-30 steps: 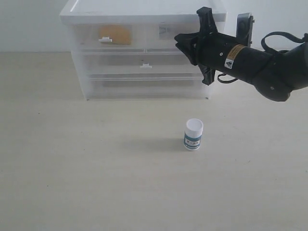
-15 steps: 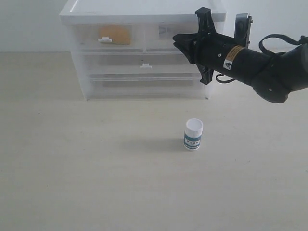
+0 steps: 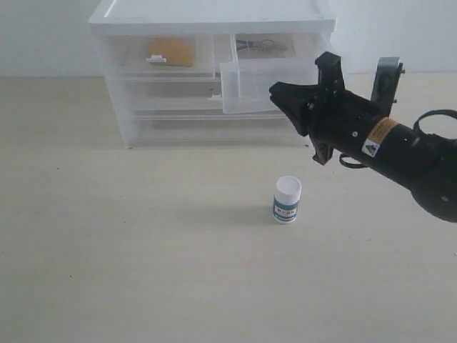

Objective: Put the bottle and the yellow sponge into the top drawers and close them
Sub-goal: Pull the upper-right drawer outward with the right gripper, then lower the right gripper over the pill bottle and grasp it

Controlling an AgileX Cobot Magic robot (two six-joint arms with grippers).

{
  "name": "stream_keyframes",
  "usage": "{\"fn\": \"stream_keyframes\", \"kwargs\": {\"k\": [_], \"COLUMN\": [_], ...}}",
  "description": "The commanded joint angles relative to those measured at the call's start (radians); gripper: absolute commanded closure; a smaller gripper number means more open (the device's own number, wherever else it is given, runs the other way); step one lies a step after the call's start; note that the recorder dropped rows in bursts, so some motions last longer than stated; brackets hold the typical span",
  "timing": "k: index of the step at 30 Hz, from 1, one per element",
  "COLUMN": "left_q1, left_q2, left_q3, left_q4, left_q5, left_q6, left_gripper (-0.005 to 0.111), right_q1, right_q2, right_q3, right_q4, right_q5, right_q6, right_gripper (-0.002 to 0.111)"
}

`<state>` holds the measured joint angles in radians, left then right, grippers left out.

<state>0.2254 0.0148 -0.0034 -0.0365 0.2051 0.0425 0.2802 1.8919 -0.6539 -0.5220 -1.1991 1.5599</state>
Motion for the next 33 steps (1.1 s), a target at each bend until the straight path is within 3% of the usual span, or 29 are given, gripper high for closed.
{"fn": "stream_keyframes", "kwargs": {"k": [1, 4, 6, 7, 10, 12, 16, 17, 19, 22, 33], "left_q1": [-0.002, -0.002, -0.002, -0.002, -0.002, -0.002, -0.002, -0.002, -0.002, -0.002, -0.002], "left_q2": [0.004, 0.004, 0.004, 0.004, 0.004, 0.004, 0.004, 0.004, 0.004, 0.004, 0.004], "left_q3": [0.003, 0.003, 0.003, 0.003, 0.003, 0.003, 0.003, 0.003, 0.003, 0.003, 0.003], "left_q4": [-0.007, -0.007, -0.007, -0.007, -0.007, -0.007, -0.007, -0.007, -0.007, -0.007, -0.007], "left_q5": [-0.004, -0.004, -0.004, -0.004, -0.004, -0.004, -0.004, -0.004, -0.004, -0.004, -0.004], "left_q6": [-0.009, -0.009, -0.009, -0.009, -0.009, -0.009, -0.009, -0.009, -0.009, -0.009, -0.009], "left_gripper": [0.103, 0.103, 0.103, 0.103, 0.103, 0.103, 0.103, 0.103, 0.103, 0.103, 0.103], "right_q1": [-0.001, -0.001, -0.001, -0.001, -0.003, -0.003, -0.003, -0.003, -0.003, -0.003, -0.001], "right_q2": [-0.08, -0.106, -0.115, -0.126, -0.157, -0.202, -0.273, -0.326, -0.418, -0.483, -0.163], "right_q3": [0.09, 0.09, 0.09, 0.092, 0.094, 0.106, 0.18, 0.229, 0.27, 0.276, 0.262], "right_q4": [-0.164, -0.213, -0.243, -0.32, -0.444, -0.521, -0.554, -0.537, -0.512, -0.33, -0.109], "right_q5": [-0.022, -0.005, 0.053, 0.056, 0.032, 0.111, 0.161, 0.216, 0.385, 0.675, 0.373], "right_q6": [-0.09, -0.109, -0.154, -0.186, -0.257, -0.277, -0.38, -0.487, -0.629, -0.833, -1.219], "right_gripper": [0.108, 0.094, 0.08, 0.064, 0.045, 0.038, 0.038, 0.038, 0.038, 0.038, 0.038]}}
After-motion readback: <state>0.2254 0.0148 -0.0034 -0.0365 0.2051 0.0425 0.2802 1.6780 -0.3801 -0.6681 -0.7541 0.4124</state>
